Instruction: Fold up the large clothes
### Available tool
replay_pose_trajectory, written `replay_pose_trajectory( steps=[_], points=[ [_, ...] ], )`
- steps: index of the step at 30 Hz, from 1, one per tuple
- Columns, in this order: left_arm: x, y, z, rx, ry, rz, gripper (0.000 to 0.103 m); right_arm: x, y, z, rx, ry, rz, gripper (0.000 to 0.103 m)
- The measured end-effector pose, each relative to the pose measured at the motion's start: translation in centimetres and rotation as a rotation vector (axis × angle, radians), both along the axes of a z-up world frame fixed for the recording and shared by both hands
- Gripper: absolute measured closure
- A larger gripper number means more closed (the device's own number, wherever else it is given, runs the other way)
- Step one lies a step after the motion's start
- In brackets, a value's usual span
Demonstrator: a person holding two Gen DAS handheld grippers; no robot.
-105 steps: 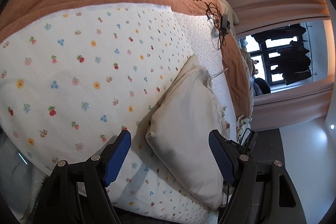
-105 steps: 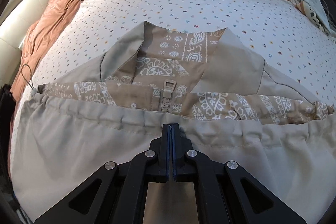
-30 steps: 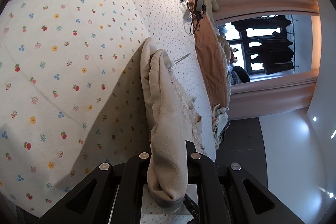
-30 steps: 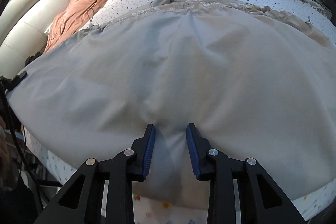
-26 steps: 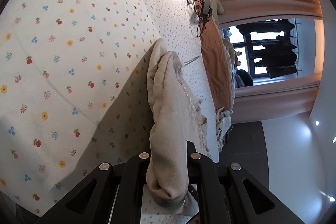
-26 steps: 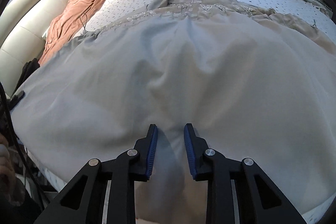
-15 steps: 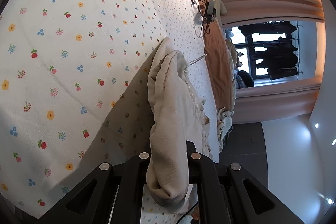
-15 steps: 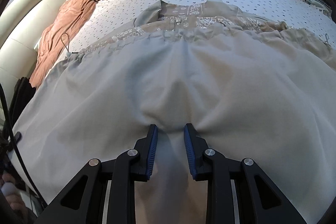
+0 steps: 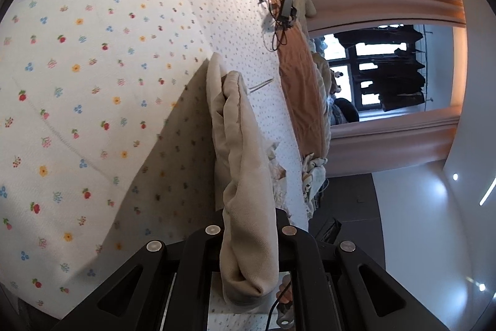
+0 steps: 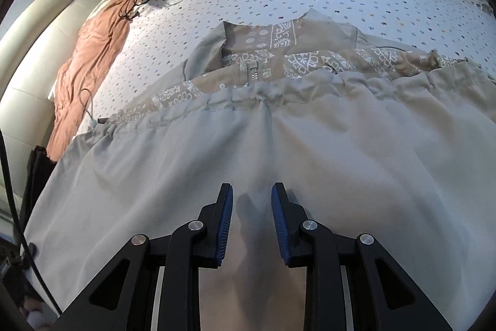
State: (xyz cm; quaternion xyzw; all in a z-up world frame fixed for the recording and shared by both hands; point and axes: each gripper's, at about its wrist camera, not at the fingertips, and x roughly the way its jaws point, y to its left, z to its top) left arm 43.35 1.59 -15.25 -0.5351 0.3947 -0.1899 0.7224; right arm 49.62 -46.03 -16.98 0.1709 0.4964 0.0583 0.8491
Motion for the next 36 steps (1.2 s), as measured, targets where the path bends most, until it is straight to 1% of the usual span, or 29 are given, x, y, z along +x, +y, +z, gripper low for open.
replay_pose_trajectory(
  steps=[4,7,11,15,19,22,24,28,30,32,34,36],
  points=[
    [0.7,-1.4,2.5,0.012,-0.043,-0.03,0.095,-3.9,0.3,1.8,0.025,-0.038,0.037,0.076],
    [1.2,-2.6,4.7,0.031,-0.085,-0.058,0.095,-7.4,0.5,2.2,0.049,-0.043,0.067,0.076],
    [1.7,-4.4,7.0,0.05,-0.123,-0.088,0.095,-11.6,0.9,1.7,0.11,-0.033,0.088,0.075],
    [2.0,-6.3,9.2,0.091,-0.148,-0.113,0.095,-14.5,1.6,0.1,0.151,-0.006,0.111,0.075],
    [2.0,-8.4,11.2,0.128,-0.173,-0.139,0.095,-15.9,1.2,-1.5,0.207,0.013,0.097,0.075],
    [2.0,-10.2,12.4,0.155,-0.186,-0.16,0.095,-16.5,1.0,-2.3,0.235,0.012,0.091,0.075],
    [2.1,-11.5,13.2,0.167,-0.193,-0.177,0.095,-16.8,0.7,-3.1,0.276,0.021,0.086,0.075],
    [2.5,-14.8,14.9,0.196,-0.213,-0.222,0.095,-17.2,-0.2,-4.8,0.376,-0.001,0.056,0.075],
    [2.4,-16.6,15.8,0.215,-0.237,-0.25,0.095,-17.5,-0.9,-4.9,0.424,0.008,0.045,0.075],
    [2.5,-18.1,16.6,0.228,-0.253,-0.273,0.095,-18.0,-1.4,-4.3,0.429,0.01,0.038,0.075],
    [2.7,-19.5,17.2,0.236,-0.258,-0.291,0.095,-18.3,-1.8,-3.9,0.43,-0.007,0.043,0.075],
    [3.0,-21.1,17.6,0.246,-0.264,-0.31,0.095,-18.5,-1.8,-4.5,0.436,0.002,0.051,0.075]
  ],
)
